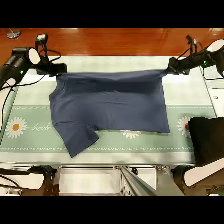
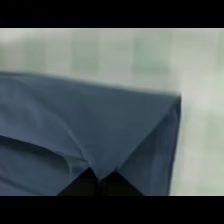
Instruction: Fold the shirts.
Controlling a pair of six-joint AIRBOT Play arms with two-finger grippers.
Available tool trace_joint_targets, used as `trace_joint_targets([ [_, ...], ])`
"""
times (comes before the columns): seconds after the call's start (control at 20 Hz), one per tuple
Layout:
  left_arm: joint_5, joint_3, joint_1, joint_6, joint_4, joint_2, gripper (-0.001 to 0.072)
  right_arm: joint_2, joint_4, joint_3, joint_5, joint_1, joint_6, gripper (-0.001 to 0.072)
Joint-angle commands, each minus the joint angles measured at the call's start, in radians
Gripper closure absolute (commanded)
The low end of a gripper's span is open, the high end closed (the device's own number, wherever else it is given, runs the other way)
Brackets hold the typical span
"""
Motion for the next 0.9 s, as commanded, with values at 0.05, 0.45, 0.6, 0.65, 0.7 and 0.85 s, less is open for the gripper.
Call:
trace_joint_targets([
  [0.05, -0.169, -0.047, 0.038, 0.129, -0.015, -0.009, 0.0690, -0.010, -0.105, -0.089, 0.140, 0.004, -0.003, 0.0688],
  [0.45, -0.344, -0.050, 0.087, 0.156, -0.121, -0.054, 0.0003, 0.039, -0.106, -0.129, 0.143, -0.035, 0.031, 0.0098],
  [0.6, -0.472, -0.092, 0.187, 0.178, -0.144, 0.005, 0.0003, 0.153, -0.143, -0.171, 0.196, -0.126, 0.013, 0.0099],
  [0.65, -0.471, -0.145, 0.224, 0.190, -0.172, 0.047, 0.0003, 0.207, -0.140, -0.233, 0.169, -0.158, 0.008, 0.0099],
  [0.7, -0.454, -0.223, 0.267, 0.209, -0.206, 0.104, 0.0003, 0.274, -0.135, -0.330, 0.119, -0.191, -0.006, 0.0099],
  [0.85, -0.361, -0.515, 0.427, 0.264, -0.301, 0.292, 0.0003, 0.475, -0.069, -0.676, -0.026, -0.266, -0.060, 0.0099],
])
